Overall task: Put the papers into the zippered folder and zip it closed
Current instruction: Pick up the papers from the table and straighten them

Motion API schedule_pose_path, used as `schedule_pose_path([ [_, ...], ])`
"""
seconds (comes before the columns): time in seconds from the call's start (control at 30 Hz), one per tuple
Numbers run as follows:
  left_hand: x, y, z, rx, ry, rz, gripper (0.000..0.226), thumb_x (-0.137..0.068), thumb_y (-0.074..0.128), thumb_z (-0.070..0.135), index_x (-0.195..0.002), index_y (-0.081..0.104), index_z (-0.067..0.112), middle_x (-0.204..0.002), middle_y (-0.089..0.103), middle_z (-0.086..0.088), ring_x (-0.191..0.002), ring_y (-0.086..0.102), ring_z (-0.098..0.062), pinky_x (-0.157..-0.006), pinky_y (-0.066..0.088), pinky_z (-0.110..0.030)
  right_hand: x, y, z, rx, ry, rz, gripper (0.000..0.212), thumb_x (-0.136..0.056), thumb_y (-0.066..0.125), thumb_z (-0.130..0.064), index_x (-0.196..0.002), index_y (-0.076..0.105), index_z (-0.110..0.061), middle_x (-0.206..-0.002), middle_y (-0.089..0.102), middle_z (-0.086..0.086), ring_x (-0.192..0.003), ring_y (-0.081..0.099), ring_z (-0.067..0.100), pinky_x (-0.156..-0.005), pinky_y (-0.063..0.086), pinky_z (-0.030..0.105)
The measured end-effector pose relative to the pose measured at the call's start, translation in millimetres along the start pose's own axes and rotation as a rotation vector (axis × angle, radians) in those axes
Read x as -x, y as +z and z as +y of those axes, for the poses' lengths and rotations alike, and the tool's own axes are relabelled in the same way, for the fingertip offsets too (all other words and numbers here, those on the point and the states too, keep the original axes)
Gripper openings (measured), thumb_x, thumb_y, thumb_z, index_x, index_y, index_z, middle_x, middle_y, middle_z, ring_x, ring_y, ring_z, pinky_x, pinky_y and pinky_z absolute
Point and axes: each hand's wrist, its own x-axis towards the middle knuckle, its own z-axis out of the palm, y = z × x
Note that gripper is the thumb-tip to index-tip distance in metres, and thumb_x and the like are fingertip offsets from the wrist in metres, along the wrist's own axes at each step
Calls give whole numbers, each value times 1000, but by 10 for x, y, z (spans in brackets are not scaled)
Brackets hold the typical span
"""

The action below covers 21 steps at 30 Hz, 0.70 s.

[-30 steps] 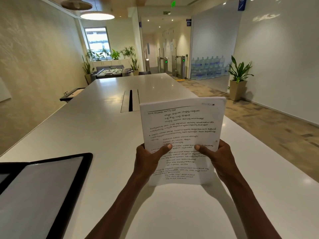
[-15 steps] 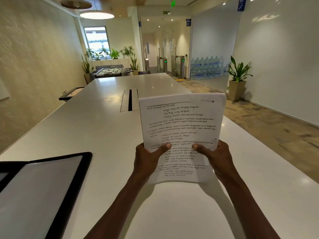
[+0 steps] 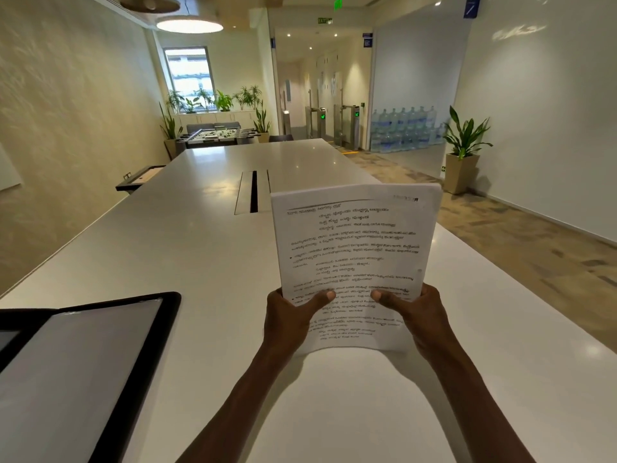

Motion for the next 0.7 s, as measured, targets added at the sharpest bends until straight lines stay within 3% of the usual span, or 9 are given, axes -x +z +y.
schedule_pose_path([
  [0.17, -1, 12, -27, -10, -4, 26, 30, -68, 88, 29, -94, 73, 29, -89, 77, 11, -77, 75, -11, -58, 57, -19, 30, 39, 36, -15, 21, 21, 41, -57, 89, -41, -95, 78, -31, -95, 79, -1, -83, 77, 21, -63, 59, 23],
  [0.33, -24, -52, -44, -10, 14, 69, 28, -66, 88, 35, -90, 75, 27, -87, 77, 9, -76, 75, -12, -58, 56, -19, -32, 48, -35, -140, 25, 98, 53, -53, 94, -39, -101, 77, -22, -102, 78, 6, -89, 76, 29, -72, 62, 41],
  [0.43, -3, -71, -33, 54, 7, 126, 35, -62, 88, 38, -91, 75, 23, -87, 78, 3, -79, 75, -17, -63, 59, -25, -60, 99, -120, -290, 18, 143, 45, -56, 91, -30, -99, 78, -21, -104, 77, 9, -92, 75, 32, -71, 61, 37],
  [0.53, -14, -46, 31, 227, -14, 155, 46, -60, 87, 31, -101, 72, 16, -95, 77, -5, -89, 74, -23, -71, 60, -32, -77, 188, -188, -450, 11, 156, 40, -67, 83, -16, -106, 75, -18, -112, 75, 12, -102, 72, 33, -77, 61, 39],
  [0.63, -4, 49, 105, 458, -43, 80, 41, -62, 84, 17, -101, 73, 18, -103, 75, -9, -96, 73, -25, -73, 59, -32, -50, 316, -259, -566, 33, 132, 53, -74, 79, -15, -124, 66, -17, -123, 70, 14, -114, 67, 35, -94, 53, 54],
  [0.7, 10, 145, 150, 547, -35, 41, 43, -63, 85, 13, -103, 73, 22, -109, 74, -9, -100, 71, -25, -74, 59, -33, -16, 408, -275, -623, 75, 106, 60, -75, 79, -18, -132, 60, -14, -125, 68, 16, -115, 65, 36, -95, 51, 60],
])
